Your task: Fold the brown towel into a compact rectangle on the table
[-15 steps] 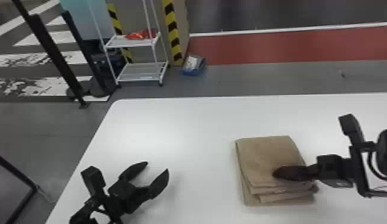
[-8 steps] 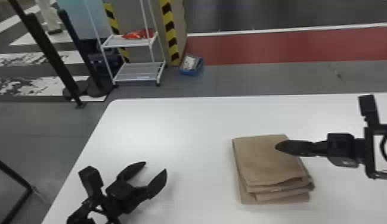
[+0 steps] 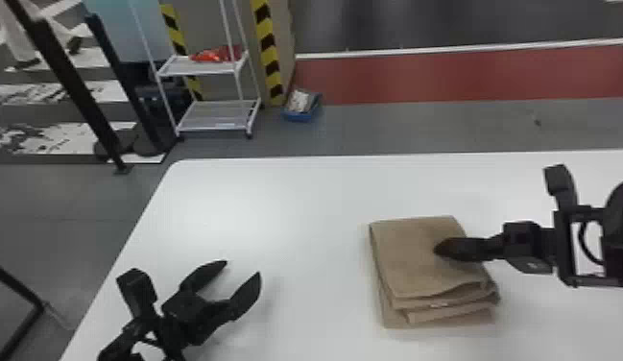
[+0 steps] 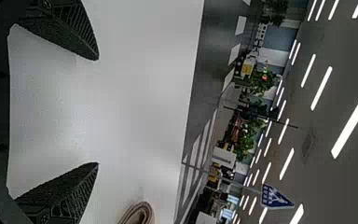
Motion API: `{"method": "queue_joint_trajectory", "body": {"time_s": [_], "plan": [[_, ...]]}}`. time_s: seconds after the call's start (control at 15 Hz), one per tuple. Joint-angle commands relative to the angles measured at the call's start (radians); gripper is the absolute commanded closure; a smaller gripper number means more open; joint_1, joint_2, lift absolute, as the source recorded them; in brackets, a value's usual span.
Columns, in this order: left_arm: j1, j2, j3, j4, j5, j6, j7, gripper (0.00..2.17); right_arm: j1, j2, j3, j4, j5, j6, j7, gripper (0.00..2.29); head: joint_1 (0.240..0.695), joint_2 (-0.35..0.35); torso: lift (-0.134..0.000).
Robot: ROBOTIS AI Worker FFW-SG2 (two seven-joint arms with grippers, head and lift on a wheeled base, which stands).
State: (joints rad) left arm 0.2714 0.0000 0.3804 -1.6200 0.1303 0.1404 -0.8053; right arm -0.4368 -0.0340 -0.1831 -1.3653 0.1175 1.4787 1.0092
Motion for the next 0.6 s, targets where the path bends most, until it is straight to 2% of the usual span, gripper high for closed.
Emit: {"method": "queue_joint_trajectory", "body": {"time_s": [0.0,0.13,0.2,0.27,0.33,0.4,0.47,0.53], "plan": [[0.000,-0.003,0.000,-0.003,0.000,0.000,0.000,0.07,0.003,-0.003,0.001,0.002,0.005,0.015,0.000,2.12,0.695,0.160,-0.124],[0.000,-0.003,-0.001,-0.008,0.000,0.000,0.000,0.07,0.026,-0.003,-0.004,-0.028,0.004,0.039,0.003,2.12,0.695,0.158,-0.124],[0.003,-0.003,-0.001,-0.015,0.000,0.000,-0.002,0.07,0.050,-0.003,-0.016,-0.104,-0.010,0.076,0.005,2.12,0.695,0.158,-0.124],[0.009,-0.003,0.000,-0.028,0.000,0.003,0.000,0.07,0.098,0.000,-0.029,-0.250,-0.047,0.094,0.000,2.11,0.695,0.157,-0.124],[0.019,-0.003,0.000,-0.051,0.000,0.009,0.001,0.07,0.156,0.008,-0.036,-0.414,-0.081,0.094,-0.037,1.88,0.695,0.157,-0.124],[0.029,-0.003,-0.005,-0.072,0.000,0.015,0.006,0.07,0.208,0.019,-0.041,-0.540,-0.117,0.094,-0.086,1.57,0.695,0.155,-0.124],[0.042,-0.003,-0.012,-0.103,0.000,0.028,0.012,0.07,0.268,0.029,-0.035,-0.664,-0.140,0.094,-0.144,0.85,0.695,0.152,-0.124],[0.055,-0.003,-0.023,-0.124,0.000,0.031,0.018,0.07,0.331,0.035,-0.027,-0.752,-0.153,0.058,-0.207,0.24,0.695,0.148,-0.124]]}}
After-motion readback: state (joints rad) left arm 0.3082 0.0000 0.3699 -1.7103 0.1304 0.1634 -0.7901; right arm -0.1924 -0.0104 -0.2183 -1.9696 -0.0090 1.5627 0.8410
